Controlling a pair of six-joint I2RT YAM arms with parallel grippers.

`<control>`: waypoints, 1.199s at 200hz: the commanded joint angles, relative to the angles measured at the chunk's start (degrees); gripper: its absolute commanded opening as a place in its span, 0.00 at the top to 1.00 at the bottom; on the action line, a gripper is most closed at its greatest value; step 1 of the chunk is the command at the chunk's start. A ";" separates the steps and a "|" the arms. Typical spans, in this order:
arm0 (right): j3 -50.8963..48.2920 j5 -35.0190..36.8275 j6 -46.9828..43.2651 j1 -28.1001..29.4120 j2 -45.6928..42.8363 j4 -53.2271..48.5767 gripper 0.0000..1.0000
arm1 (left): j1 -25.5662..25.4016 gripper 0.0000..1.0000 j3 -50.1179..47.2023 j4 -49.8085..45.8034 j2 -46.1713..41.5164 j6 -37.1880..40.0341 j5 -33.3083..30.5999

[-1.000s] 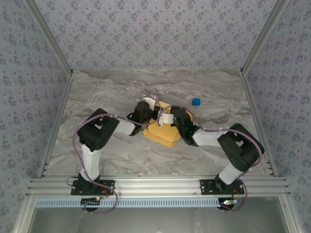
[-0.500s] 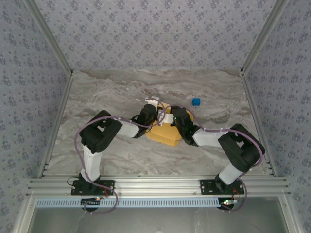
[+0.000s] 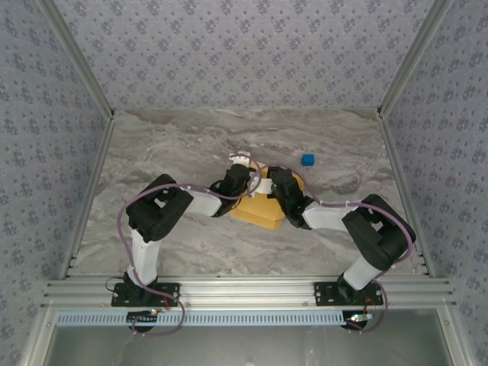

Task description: Fold the paper box

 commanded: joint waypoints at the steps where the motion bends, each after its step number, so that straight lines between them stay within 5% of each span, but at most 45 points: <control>1: -0.82 -1.74 1.70 0.48 -0.95 -6.12 1.00 | 3.54 0.88 -0.68 -0.24 -0.09 -1.69 -1.53; 118: -0.13 -1.47 2.06 -0.05 -1.35 -7.37 1.00 | 4.73 0.53 -6.79 4.08 -1.64 1.37 10.20; 240: 0.00 -1.65 2.49 0.10 -1.59 -8.14 1.00 | 6.06 0.62 -4.68 4.53 -3.18 5.76 14.07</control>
